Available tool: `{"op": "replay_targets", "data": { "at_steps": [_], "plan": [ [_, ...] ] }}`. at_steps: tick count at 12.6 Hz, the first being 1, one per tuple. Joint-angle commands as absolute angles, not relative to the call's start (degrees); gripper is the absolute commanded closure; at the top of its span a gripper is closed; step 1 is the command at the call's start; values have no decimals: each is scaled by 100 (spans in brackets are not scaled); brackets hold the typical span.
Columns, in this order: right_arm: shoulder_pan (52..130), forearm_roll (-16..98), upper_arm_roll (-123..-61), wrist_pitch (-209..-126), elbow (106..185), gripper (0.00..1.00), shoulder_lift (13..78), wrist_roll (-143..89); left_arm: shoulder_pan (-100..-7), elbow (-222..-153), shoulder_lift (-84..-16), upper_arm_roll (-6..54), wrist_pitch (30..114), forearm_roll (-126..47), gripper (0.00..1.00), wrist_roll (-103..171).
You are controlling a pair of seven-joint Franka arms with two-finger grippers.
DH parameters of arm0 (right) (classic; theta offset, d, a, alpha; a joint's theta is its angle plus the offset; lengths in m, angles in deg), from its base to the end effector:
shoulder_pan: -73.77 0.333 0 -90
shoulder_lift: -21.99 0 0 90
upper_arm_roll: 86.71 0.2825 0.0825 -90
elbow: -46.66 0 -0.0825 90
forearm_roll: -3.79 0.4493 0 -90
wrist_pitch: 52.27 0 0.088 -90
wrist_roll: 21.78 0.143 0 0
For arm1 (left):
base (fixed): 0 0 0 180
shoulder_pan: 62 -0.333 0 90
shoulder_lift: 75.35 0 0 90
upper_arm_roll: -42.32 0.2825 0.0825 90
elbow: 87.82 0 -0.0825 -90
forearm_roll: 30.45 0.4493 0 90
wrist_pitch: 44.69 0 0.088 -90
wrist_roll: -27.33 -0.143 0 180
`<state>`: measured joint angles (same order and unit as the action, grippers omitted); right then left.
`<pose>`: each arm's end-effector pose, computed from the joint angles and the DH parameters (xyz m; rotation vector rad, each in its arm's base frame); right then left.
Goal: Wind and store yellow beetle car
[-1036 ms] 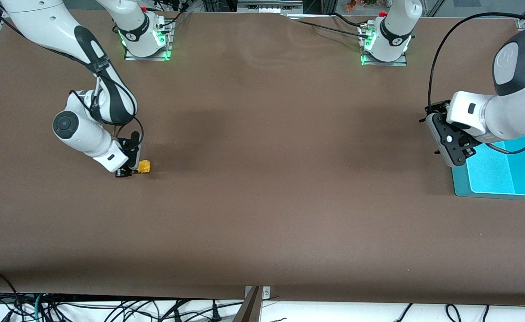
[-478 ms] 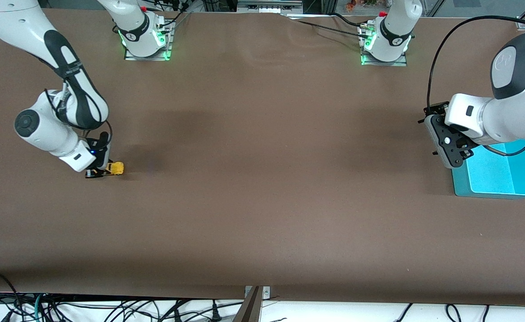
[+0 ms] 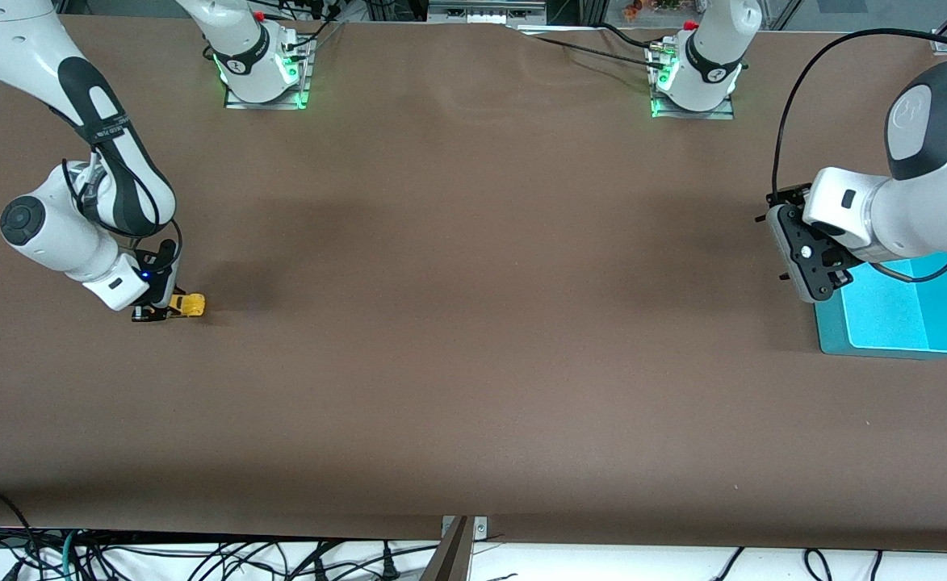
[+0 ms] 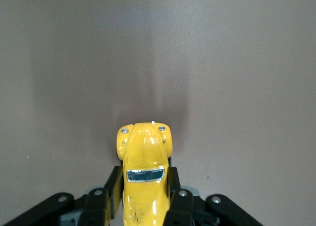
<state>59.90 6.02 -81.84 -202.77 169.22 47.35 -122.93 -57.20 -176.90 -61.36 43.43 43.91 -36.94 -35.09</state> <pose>0.5921 -0.0896 0.0782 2.2215 2.2106 0.1134 0.6519 -0.0592 0.4063 2.4512 -1.5750 -0.2444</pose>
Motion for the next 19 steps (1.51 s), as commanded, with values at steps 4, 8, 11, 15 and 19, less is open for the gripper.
{"op": "replay_targets", "data": {
  "at_steps": [4,8,11,15,19],
  "plan": [
    [5944,669,-8083,-20230,16672,47,5214,-12365,-5778,-17536,-6006,4364,4285,-3722,0,-3893],
    [5944,669,-7951,-19775,16400,23,5170,-12356,-5814,-17536,-5988,4373,4285,-3731,0,-3920],
    [5953,678,-7828,-19020,15970,14,5021,-12251,-5814,-17536,-5988,4373,4276,-3731,0,-3920],
    [5961,678,-7827,-18150,15557,0,4696,-12233,-5814,-17527,-5988,4373,4276,-3749,0,-3920],
    [5970,661,-7827,-17663,15169,0,3959,-12259,-5805,-17536,-5970,4364,4285,-3801,0,-3911]
  ]
}}
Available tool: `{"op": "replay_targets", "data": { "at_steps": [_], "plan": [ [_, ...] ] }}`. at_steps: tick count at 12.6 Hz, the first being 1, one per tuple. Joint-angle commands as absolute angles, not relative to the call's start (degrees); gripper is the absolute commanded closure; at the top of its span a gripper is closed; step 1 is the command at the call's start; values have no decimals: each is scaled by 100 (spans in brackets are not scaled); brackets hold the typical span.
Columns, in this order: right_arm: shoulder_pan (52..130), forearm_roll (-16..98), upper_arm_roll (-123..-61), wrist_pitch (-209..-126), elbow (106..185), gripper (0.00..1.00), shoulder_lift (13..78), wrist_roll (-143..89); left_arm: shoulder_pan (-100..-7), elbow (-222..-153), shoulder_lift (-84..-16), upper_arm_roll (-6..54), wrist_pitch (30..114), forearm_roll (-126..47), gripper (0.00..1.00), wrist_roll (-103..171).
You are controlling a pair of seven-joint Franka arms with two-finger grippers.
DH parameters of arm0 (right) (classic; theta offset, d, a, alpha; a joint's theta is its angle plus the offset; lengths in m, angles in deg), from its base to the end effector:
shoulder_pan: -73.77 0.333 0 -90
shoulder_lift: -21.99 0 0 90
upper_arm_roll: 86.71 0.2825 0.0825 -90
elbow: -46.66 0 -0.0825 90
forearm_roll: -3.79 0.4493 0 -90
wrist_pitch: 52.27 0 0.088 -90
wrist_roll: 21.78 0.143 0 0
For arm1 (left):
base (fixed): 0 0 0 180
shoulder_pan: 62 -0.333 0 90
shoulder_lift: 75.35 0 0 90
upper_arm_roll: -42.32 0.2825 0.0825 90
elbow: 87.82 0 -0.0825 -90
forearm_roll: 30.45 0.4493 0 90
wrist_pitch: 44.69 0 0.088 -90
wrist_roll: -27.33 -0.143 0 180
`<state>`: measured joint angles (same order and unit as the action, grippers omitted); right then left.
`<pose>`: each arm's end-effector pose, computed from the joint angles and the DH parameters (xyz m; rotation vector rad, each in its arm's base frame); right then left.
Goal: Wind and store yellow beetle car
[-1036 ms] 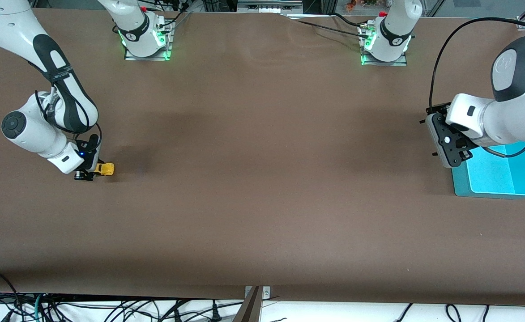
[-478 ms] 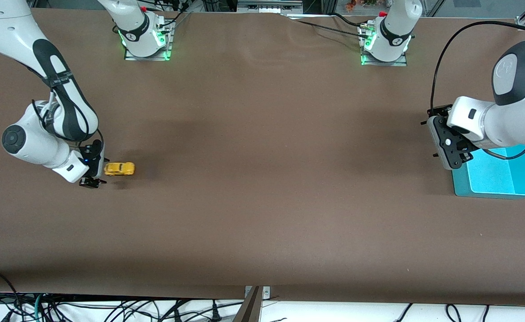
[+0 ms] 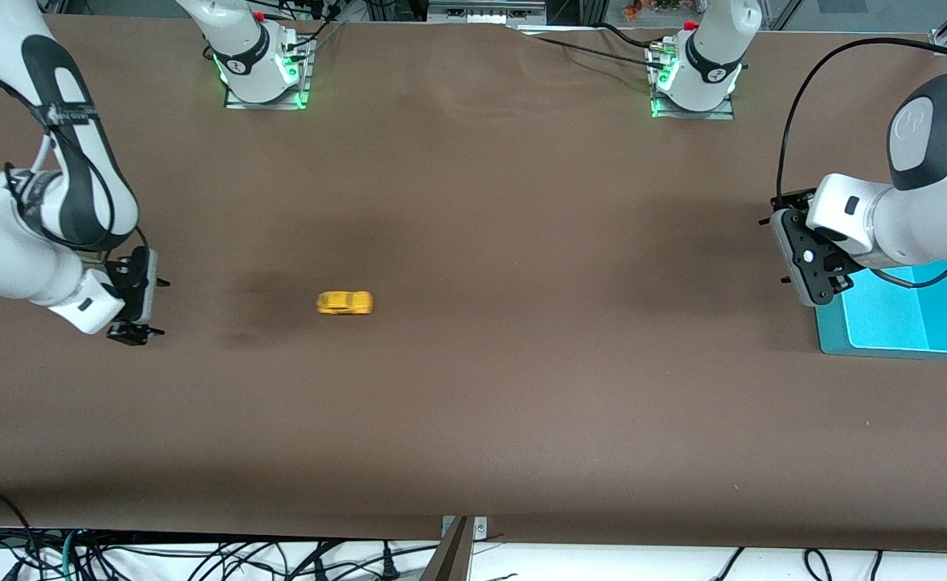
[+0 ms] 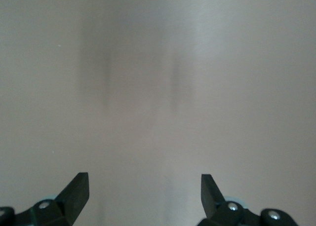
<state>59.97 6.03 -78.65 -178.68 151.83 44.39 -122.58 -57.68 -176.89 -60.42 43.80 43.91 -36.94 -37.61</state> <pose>0.6727 -0.0658 0.2121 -2.1147 -2.2338 -0.0890 0.6538 -0.0498 0.3957 2.4184 -1.6025 -0.2559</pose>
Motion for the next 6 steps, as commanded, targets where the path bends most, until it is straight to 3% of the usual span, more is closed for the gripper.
{"op": "replay_targets", "data": {
  "at_steps": [1,6],
  "plan": [
    [5988,696,-7819,-17664,15177,0,3722,-12250,-5822,-17571,-5970,4364,4276,-3801,0,-3920],
    [6067,819,-7827,-17269,15256,0,2667,-11041,-5910,-17562,-5883,4373,4276,-3810,0,-4008]
  ]
}}
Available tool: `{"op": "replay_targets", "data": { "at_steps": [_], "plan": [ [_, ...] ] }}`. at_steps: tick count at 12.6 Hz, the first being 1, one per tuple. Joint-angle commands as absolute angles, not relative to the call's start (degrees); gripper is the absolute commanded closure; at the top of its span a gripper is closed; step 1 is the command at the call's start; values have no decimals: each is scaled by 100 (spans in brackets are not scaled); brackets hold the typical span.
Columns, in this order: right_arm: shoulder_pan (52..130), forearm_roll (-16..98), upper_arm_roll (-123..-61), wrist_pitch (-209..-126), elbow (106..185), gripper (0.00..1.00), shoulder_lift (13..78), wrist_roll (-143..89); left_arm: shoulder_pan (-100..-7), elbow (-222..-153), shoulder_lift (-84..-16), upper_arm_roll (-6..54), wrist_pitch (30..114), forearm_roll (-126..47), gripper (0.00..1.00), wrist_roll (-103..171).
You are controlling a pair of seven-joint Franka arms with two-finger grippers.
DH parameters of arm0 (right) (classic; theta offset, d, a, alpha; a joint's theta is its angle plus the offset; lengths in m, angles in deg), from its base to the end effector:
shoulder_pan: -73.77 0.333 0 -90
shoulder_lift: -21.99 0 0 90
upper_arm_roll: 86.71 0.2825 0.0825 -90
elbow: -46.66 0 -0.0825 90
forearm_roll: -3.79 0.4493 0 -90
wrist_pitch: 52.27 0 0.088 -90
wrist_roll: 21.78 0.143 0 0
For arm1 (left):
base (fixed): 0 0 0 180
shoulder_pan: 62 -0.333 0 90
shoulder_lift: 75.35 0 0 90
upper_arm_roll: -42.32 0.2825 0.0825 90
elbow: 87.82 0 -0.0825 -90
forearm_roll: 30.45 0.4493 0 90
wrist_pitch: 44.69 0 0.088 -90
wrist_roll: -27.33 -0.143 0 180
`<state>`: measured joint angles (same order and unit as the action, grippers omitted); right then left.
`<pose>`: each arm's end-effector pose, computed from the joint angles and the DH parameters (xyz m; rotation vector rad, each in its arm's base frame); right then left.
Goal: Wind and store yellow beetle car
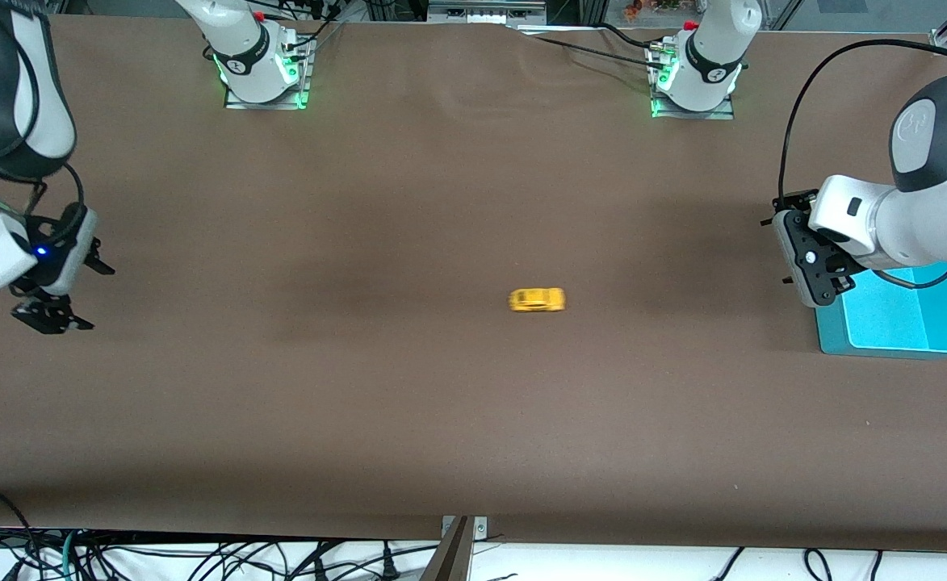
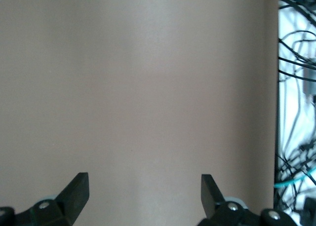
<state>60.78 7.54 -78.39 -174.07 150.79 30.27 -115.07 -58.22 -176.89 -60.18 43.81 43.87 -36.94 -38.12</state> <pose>0.6773 -0.0524 0.3802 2.2234 2.0997 0.2575 0.6544 -0.0436 0.3929 2.4156 -1.5991 -0.2586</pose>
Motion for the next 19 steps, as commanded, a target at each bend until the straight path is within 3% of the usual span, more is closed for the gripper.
{"op": "replay_targets", "data": {
  "at_steps": [1,5,7,11,16,19],
  "plan": [
    [6067,819,-7827,-17120,15248,0,2491,-10637,-5919,-17571,-5882,4373,4276,-3810,0,-4025],
    [6172,740,-7836,-16601,15257,0,1980,-8424,-5901,-17615,-5760,4382,4074,-3749,0,-4026],
    [6286,722,-7862,-16259,15248,0,1770,-7177,-5928,-18130,-5820,4382,4231,-3705,0,-3982],
    [6559,696,-7941,-15599,15248,0,1426,-4748,-6139,-20116,-6575,4399,5863,-3696,0,-4043],
    [7059,696,-8275,-15255,15178,0,1329,-3550,-6480,-21734,-7077,4391,7410,-3019,0,-4989],
    [7069,687,-8328,-15255,15213,0,1320,-3540,-6753,-22245,-7017,4399,8543,-2984,0,-5834]
  ]
}}
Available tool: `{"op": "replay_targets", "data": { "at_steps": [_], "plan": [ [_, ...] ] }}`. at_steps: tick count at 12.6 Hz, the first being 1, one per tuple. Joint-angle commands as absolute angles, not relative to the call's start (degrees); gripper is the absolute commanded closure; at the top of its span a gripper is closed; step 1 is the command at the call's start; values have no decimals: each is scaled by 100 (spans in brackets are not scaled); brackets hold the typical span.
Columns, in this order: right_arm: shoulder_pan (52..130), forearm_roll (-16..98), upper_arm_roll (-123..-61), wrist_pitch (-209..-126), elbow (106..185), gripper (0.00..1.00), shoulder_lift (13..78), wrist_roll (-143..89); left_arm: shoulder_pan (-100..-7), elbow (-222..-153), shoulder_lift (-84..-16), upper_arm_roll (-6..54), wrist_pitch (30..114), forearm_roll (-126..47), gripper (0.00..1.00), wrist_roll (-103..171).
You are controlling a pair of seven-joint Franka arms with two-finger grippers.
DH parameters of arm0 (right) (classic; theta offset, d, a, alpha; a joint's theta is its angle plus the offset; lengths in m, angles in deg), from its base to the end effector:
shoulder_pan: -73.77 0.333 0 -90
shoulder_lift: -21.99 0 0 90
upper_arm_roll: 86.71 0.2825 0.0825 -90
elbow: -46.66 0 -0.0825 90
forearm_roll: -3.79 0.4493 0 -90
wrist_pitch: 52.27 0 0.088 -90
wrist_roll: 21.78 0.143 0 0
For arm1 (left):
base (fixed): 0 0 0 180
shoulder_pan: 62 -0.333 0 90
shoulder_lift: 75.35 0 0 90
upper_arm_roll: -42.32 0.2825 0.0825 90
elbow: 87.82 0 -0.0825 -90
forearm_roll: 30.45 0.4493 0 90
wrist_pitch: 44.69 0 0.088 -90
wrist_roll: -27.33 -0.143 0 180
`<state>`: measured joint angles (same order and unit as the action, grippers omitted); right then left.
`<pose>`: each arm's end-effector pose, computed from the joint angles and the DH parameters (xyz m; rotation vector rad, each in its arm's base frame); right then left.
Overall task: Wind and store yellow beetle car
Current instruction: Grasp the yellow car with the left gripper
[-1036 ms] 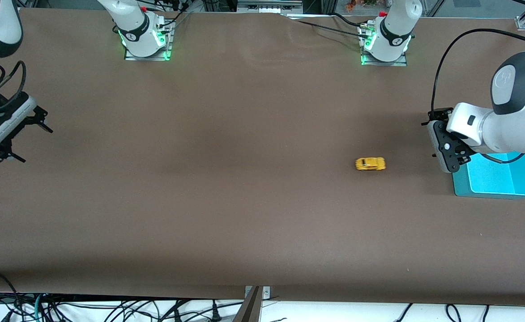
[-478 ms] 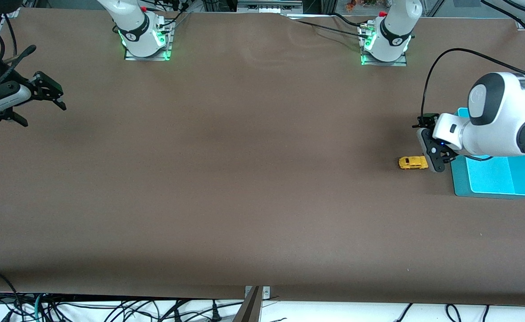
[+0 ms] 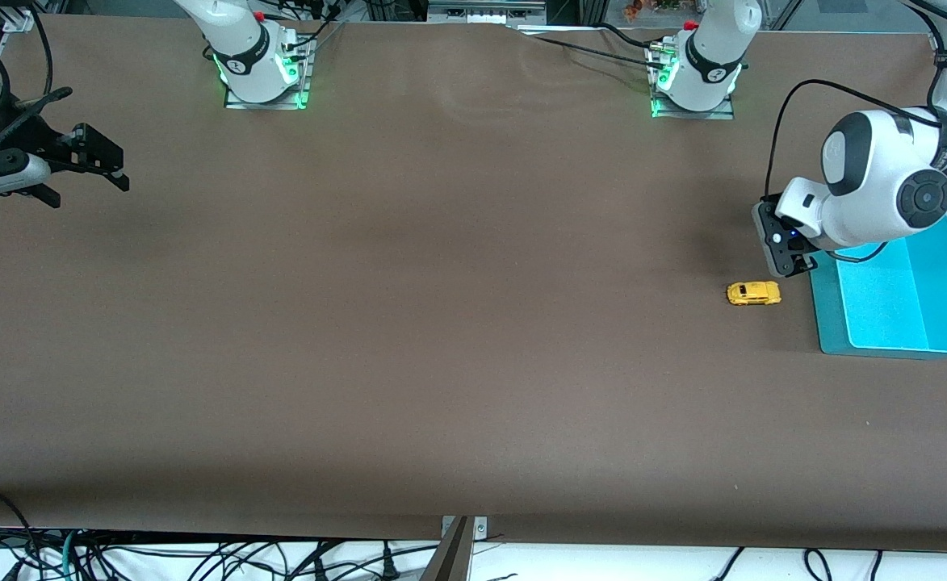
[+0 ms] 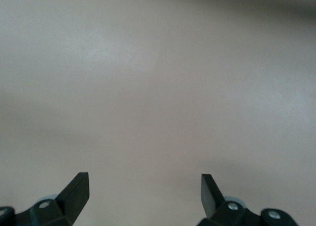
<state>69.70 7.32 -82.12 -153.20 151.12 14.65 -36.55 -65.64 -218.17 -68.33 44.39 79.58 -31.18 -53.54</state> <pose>0.5991 0.0145 0.5130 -3.0721 -0.3967 -0.1114 0.5321 0.0529 0.1694 2.3626 -1.8020 -0.2429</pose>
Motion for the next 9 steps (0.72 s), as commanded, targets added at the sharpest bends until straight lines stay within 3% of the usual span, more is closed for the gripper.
{"op": "replay_targets", "data": {
  "at_steps": [1,5,9],
  "plan": [
    [7069,678,-8328,-15255,15221,0,1320,-3540,-6763,-22334,-6938,4391,8835,-2984,0,-5914],
    [7069,599,-8328,-15281,15309,0,1320,-3531,-6763,-22335,-6709,4382,9459,-2618,0,-5951],
    [7060,573,-8407,-15264,15292,0,1425,-3584,-6754,-22300,-5998,4373,10452,-2501,0,-5959]
  ]
}}
